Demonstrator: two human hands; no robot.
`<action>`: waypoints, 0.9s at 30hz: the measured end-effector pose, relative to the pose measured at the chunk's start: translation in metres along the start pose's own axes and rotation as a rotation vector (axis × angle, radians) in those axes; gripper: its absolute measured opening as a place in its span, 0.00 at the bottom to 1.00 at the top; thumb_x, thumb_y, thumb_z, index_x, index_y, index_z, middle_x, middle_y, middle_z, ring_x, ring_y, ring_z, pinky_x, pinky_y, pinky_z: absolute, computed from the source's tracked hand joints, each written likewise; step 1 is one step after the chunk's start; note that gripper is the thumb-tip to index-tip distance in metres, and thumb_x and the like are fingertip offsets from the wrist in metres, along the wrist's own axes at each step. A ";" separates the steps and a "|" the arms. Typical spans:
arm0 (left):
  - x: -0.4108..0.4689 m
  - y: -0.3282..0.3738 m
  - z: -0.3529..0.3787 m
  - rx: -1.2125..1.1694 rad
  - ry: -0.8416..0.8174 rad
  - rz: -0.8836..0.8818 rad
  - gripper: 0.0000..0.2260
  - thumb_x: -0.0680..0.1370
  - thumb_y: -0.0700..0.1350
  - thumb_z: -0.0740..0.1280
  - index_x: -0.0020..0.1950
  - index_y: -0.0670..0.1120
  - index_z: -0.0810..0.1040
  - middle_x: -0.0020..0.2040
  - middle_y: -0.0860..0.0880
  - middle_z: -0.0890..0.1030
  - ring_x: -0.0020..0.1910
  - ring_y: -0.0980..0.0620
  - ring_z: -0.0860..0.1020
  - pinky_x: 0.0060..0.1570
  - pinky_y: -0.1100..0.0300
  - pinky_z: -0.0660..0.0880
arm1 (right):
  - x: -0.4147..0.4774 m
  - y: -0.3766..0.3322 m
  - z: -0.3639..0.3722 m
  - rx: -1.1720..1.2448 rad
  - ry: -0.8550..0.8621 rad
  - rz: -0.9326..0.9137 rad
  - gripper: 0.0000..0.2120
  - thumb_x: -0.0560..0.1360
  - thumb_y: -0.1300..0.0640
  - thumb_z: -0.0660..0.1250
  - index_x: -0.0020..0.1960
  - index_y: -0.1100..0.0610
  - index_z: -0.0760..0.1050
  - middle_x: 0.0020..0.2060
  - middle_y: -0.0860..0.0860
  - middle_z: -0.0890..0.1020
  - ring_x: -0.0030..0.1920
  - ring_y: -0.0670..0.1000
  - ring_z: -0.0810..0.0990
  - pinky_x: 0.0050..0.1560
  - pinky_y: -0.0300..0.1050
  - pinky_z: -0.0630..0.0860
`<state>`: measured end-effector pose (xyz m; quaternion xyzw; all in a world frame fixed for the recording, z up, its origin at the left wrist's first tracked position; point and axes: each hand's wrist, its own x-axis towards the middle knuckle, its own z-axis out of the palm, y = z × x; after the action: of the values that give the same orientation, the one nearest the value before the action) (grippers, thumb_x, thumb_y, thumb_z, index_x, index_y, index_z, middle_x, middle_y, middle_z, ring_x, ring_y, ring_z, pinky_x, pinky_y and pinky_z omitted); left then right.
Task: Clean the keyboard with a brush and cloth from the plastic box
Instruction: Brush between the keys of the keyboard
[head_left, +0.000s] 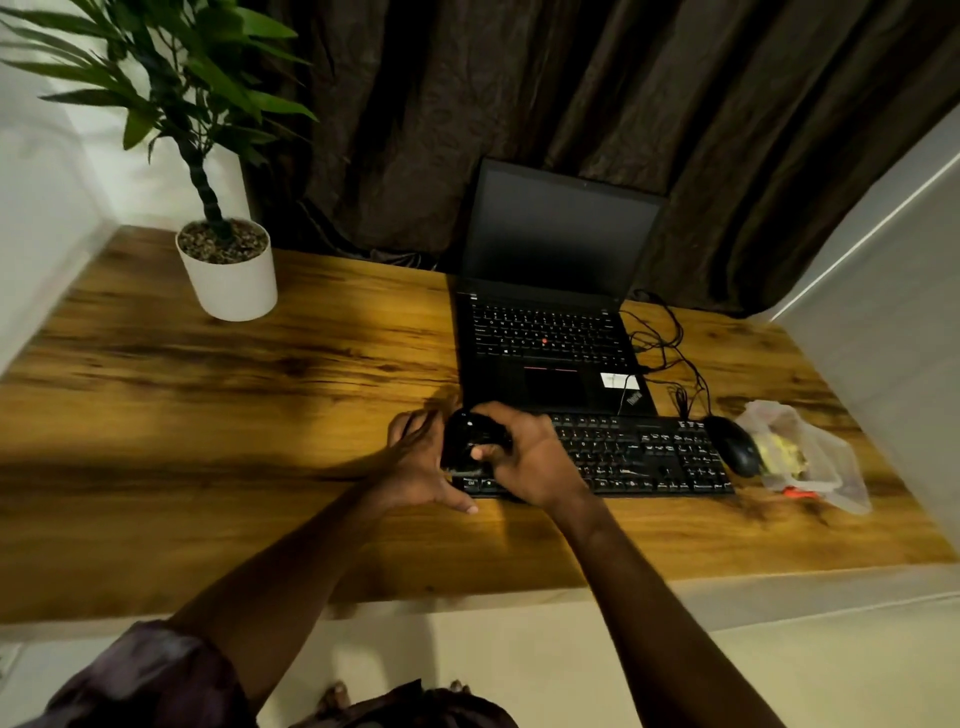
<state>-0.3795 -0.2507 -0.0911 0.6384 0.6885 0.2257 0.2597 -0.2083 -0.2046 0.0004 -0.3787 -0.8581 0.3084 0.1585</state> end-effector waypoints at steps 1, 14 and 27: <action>0.000 0.000 0.000 0.013 0.002 0.003 0.66 0.49 0.72 0.73 0.79 0.53 0.45 0.70 0.51 0.64 0.73 0.50 0.56 0.73 0.55 0.52 | 0.000 -0.002 0.003 0.009 0.004 -0.003 0.21 0.73 0.66 0.72 0.62 0.50 0.78 0.52 0.48 0.85 0.52 0.45 0.83 0.56 0.35 0.79; -0.001 -0.002 0.002 -0.053 -0.023 -0.070 0.70 0.46 0.72 0.74 0.78 0.61 0.36 0.77 0.52 0.58 0.76 0.46 0.52 0.75 0.52 0.52 | -0.019 0.009 -0.020 -0.065 0.085 0.056 0.22 0.74 0.65 0.73 0.65 0.53 0.77 0.51 0.49 0.84 0.46 0.40 0.80 0.52 0.31 0.78; -0.004 0.004 -0.003 -0.049 -0.015 -0.086 0.68 0.50 0.67 0.79 0.79 0.60 0.39 0.78 0.51 0.56 0.76 0.46 0.51 0.74 0.56 0.48 | -0.020 0.033 -0.028 -0.052 0.129 0.132 0.22 0.73 0.63 0.75 0.66 0.52 0.78 0.52 0.53 0.85 0.51 0.49 0.84 0.57 0.47 0.81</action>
<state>-0.3777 -0.2541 -0.0859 0.6033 0.7077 0.2261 0.2900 -0.1628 -0.1909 -0.0003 -0.4577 -0.8268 0.2708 0.1831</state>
